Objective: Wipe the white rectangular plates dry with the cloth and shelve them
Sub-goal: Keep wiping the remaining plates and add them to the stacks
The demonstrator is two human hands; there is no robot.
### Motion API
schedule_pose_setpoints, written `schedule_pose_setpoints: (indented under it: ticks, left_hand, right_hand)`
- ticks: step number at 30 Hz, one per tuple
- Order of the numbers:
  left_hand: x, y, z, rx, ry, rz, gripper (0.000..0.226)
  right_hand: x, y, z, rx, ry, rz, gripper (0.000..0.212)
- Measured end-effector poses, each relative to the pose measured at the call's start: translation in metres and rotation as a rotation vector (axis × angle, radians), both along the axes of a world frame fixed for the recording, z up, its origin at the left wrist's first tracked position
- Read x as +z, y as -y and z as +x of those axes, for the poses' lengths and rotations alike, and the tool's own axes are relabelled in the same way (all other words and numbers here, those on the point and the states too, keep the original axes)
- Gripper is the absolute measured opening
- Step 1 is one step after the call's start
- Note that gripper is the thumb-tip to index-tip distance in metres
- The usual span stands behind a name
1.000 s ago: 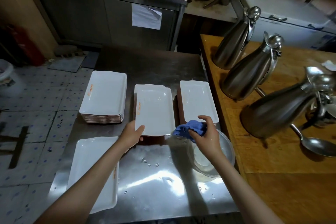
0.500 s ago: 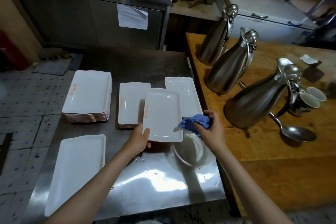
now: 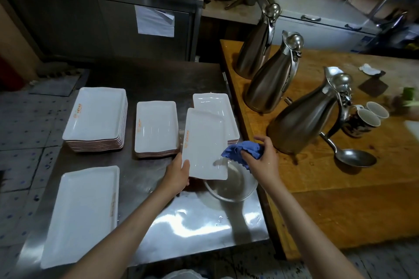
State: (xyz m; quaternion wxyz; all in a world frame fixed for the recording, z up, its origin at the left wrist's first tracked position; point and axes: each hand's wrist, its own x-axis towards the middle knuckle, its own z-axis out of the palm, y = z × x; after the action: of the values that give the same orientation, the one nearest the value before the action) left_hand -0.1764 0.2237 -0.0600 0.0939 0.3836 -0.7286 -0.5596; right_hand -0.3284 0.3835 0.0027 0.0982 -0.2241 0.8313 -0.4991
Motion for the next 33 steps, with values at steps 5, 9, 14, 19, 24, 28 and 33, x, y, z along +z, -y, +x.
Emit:
schedule_pose_setpoints:
  ticks: [5, 9, 14, 19, 24, 28, 33]
  left_hand:
    - [0.001, -0.004, -0.002, 0.022, -0.021, -0.045, 0.043]
    - [0.003, -0.006, -0.004, 0.026, -0.026, -0.079, 0.043]
    - [0.002, -0.008, -0.005, 0.007, 0.002, -0.177, 0.037]
    - [0.002, -0.008, -0.007, -0.001, 0.084, -0.313, 0.03]
    - [0.004, -0.009, -0.009, -0.029, 0.107, -0.46, 0.032]
    - [0.013, -0.013, -0.008, -0.097, 0.176, -0.631, 0.033]
    - [0.035, -0.016, -0.003, -0.111, 0.158, -0.724, 0.033]
  right_hand:
    - [0.002, -0.006, 0.0, -0.009, 0.012, -0.014, 0.044]
    - [0.002, -0.009, -0.001, -0.013, 0.021, -0.012, 0.045]
    - [0.002, -0.01, -0.002, -0.009, 0.026, -0.002, 0.047]
    - [0.001, -0.011, -0.002, -0.012, 0.031, 0.008, 0.051]
    - [0.003, -0.012, -0.002, -0.001, 0.039, 0.013, 0.052]
    - [0.006, -0.014, 0.0, 0.009, 0.044, 0.021, 0.056]
    - [0.008, -0.015, 0.001, 0.013, 0.051, 0.037, 0.061]
